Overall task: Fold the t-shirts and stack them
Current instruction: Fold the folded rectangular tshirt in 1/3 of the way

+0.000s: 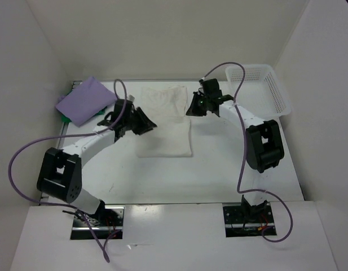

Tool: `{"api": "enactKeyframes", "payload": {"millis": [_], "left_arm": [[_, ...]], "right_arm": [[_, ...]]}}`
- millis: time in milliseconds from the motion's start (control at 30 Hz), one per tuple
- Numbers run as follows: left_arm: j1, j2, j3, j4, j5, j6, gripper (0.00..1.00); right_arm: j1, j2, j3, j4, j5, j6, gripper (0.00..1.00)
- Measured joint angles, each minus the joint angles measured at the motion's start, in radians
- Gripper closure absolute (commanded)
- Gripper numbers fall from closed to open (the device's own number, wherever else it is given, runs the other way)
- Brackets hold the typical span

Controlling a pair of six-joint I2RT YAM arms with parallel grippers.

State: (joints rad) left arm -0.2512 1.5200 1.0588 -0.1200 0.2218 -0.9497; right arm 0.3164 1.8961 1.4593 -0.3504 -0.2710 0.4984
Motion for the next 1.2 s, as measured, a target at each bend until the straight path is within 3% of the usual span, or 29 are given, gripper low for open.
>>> {"api": "enactKeyframes", "payload": {"millis": [133,267,500,667,967,1200], "left_arm": [[-0.120,0.031,-0.134,0.031,0.039,-0.046,0.63],[-0.111,0.059,-0.188,-0.002,0.024,-0.049,0.59],[-0.091,-0.011,-0.302,0.008,-0.005,-0.045,0.53],[-0.066,-0.024,-0.368,-0.037,-0.045,-0.024,0.48],[-0.027,-0.202,-0.414,-0.062,-0.071,-0.018,0.40],[-0.002,-0.086,-0.401,-0.060,-0.066,0.006,0.36]], "right_arm": [[0.105,0.029,0.008,0.023,-0.032,0.002,1.00],[0.180,0.134,0.035,0.032,-0.091,0.003,0.99],[0.159,0.284,0.089,0.036,-0.110,0.011,0.99],[0.145,0.178,-0.076,0.079,-0.107,0.043,0.99],[0.142,-0.249,-0.526,0.182,-0.108,0.159,0.98],[0.126,-0.144,-0.573,0.211,-0.071,0.192,0.98]]}}
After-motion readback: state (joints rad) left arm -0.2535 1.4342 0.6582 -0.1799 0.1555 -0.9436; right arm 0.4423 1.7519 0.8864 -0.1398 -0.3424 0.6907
